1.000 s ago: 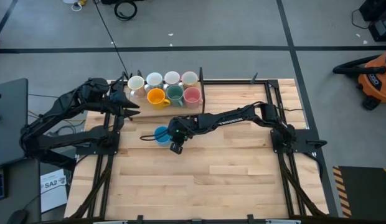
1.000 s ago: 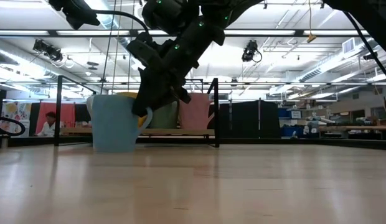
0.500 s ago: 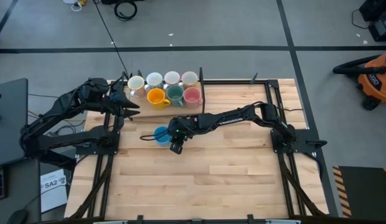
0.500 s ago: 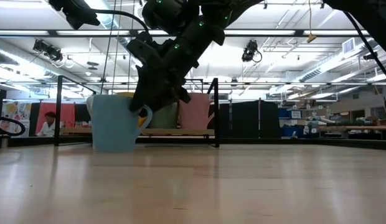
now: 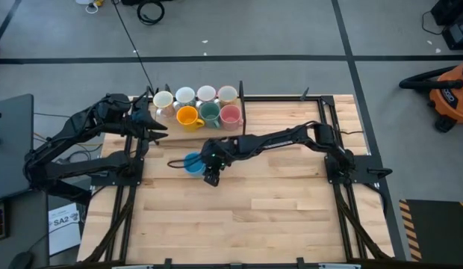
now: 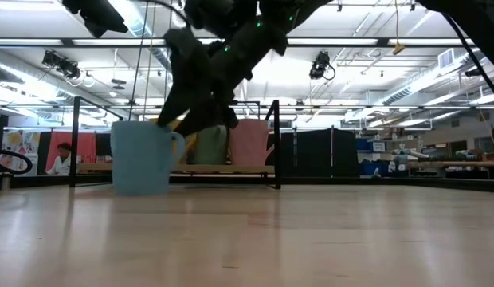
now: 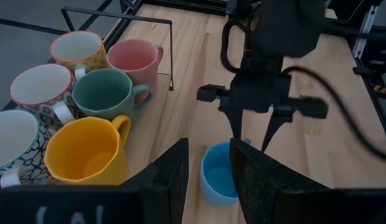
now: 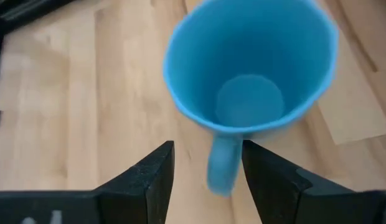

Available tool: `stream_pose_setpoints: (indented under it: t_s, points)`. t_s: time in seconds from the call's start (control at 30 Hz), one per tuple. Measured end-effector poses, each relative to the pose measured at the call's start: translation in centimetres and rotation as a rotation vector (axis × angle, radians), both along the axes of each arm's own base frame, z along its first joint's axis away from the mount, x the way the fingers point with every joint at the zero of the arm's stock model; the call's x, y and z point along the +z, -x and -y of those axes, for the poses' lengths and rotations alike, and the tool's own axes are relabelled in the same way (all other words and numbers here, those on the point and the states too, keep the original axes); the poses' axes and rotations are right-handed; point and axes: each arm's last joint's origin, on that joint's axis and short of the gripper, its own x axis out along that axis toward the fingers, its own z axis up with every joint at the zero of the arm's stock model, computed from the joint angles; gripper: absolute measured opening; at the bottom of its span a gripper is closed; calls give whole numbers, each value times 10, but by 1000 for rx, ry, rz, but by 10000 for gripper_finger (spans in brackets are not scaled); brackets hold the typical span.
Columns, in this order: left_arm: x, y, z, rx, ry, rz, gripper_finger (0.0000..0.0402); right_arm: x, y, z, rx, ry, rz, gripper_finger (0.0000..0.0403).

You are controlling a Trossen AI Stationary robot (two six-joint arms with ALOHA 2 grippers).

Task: Place coffee mugs
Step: Put the blue mug on the shelf

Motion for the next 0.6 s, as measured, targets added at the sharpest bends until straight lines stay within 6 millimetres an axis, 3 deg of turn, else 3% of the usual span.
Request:
stream_pose_setpoints:
  t_s: [0.3, 0.6]
  points:
    - [0, 0, 0, 1, 1, 4, 123, 58, 21, 1, 1, 13, 76, 193]
    - [3, -2, 1, 22, 123, 59, 123, 113, 76, -6, -84, 196, -55, 193]
